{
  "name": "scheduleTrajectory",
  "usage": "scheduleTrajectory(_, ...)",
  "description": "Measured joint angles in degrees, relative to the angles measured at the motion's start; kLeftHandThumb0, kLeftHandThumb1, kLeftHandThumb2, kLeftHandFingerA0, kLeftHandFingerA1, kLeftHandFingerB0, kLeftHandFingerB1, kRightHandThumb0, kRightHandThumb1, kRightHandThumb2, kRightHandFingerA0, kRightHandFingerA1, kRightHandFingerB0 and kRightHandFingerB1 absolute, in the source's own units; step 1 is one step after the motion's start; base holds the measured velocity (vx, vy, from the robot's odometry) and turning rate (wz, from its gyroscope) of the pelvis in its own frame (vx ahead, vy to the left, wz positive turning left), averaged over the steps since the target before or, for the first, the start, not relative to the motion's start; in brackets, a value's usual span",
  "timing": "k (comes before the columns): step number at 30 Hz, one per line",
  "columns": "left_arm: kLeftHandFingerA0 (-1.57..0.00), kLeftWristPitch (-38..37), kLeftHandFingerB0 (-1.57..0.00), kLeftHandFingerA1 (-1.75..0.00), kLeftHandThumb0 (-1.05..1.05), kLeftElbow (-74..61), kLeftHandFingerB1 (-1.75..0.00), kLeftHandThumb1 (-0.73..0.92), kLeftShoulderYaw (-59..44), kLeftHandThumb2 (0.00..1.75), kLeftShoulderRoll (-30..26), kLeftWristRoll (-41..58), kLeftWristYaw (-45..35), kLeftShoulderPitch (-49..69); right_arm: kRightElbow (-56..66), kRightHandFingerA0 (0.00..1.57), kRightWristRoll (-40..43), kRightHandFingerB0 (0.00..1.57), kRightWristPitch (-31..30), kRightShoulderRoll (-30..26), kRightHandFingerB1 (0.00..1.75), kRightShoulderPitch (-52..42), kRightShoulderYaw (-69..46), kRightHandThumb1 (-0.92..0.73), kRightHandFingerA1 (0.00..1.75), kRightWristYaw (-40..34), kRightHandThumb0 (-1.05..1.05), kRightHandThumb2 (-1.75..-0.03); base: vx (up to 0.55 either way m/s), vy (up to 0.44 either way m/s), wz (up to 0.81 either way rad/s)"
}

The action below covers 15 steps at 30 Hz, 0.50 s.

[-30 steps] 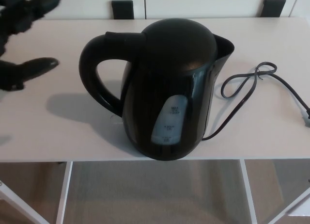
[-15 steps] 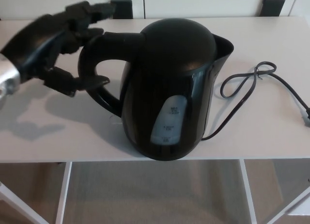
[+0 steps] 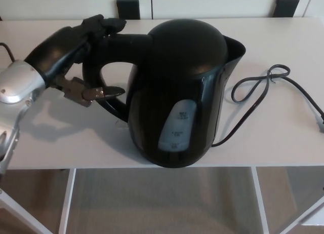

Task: The robot walk towards a table in front and uses its left hand to pick up the pot from the base and places it on the table

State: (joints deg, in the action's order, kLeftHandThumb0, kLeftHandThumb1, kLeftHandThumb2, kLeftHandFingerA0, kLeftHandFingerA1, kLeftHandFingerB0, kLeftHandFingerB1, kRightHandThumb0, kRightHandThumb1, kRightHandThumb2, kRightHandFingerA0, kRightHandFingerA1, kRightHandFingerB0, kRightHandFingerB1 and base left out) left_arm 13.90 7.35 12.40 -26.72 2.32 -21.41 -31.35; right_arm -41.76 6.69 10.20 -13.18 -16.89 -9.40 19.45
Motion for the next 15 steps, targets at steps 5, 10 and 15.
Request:
scheduleTrajectory(5, -0.25, -0.27, -0.15, -0.43, -0.65, 1.55, -0.36, 0.43, -0.88, 0.72, 1.76, -2.9, 3.21, 0.0, 1.12, 0.49, 0.0, 0.4, -0.01, 0.0, 0.58, -0.5, 0.04, -0.5, 0.65, -0.29, -0.38, -0.88, 0.0, 0.0, 0.0)
scheduleTrajectory(10, -0.31, -1.43, -0.17, -0.45, -0.63, 4.66, -0.38, 0.44, -2.41, 0.74, 3.15, -4.79, 5.64, -0.08, 1.87, 0.49, -0.19, 0.39, -0.01, -0.01, 0.58, -0.8, 0.25, -0.51, 0.64, -0.53, -0.36, -0.88, 0.0, 0.0, 0.0)
scheduleTrajectory(15, -0.58, -2.7, -0.3, -0.41, -0.58, 6.6, -0.31, 0.58, -3.34, 0.58, 4.77, -6.11, 7.08, -0.33, 1.76, 0.5, -0.4, 0.39, -0.01, 0.0, 0.58, -0.74, 0.36, -0.5, 0.65, -0.59, -0.35, -0.88, 0.0, 0.0, 0.0)
